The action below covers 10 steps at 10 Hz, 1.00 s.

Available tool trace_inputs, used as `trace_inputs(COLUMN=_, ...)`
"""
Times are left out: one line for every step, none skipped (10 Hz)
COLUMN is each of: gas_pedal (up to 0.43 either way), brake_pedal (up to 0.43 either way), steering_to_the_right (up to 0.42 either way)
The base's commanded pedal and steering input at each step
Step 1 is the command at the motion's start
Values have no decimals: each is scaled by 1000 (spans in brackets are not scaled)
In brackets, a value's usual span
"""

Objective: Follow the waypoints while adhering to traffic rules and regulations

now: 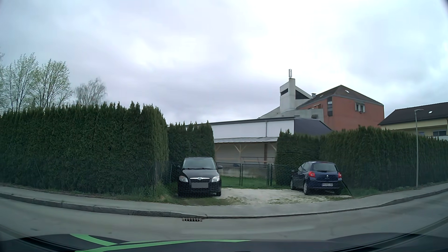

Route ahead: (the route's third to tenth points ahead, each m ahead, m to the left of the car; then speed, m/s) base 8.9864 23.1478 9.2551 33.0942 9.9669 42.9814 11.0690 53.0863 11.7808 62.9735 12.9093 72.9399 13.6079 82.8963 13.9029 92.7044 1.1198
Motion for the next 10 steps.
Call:
trace_inputs(gas_pedal=248, brake_pedal=0, steering_to_the_right=-426)
trace_inputs(gas_pedal=280, brake_pedal=0, steering_to_the_right=-449)
trace_inputs(gas_pedal=287, brake_pedal=0, steering_to_the_right=-483)
trace_inputs(gas_pedal=299, brake_pedal=0, steering_to_the_right=-519)
trace_inputs(gas_pedal=299, brake_pedal=0, steering_to_the_right=-548)
trace_inputs(gas_pedal=299, brake_pedal=0, steering_to_the_right=-591)
trace_inputs(gas_pedal=299, brake_pedal=0, steering_to_the_right=-632)
trace_inputs(gas_pedal=311, brake_pedal=0, steering_to_the_right=-669)
trace_inputs(gas_pedal=311, brake_pedal=0, steering_to_the_right=-688)
trace_inputs(gas_pedal=339, brake_pedal=0, steering_to_the_right=-703)
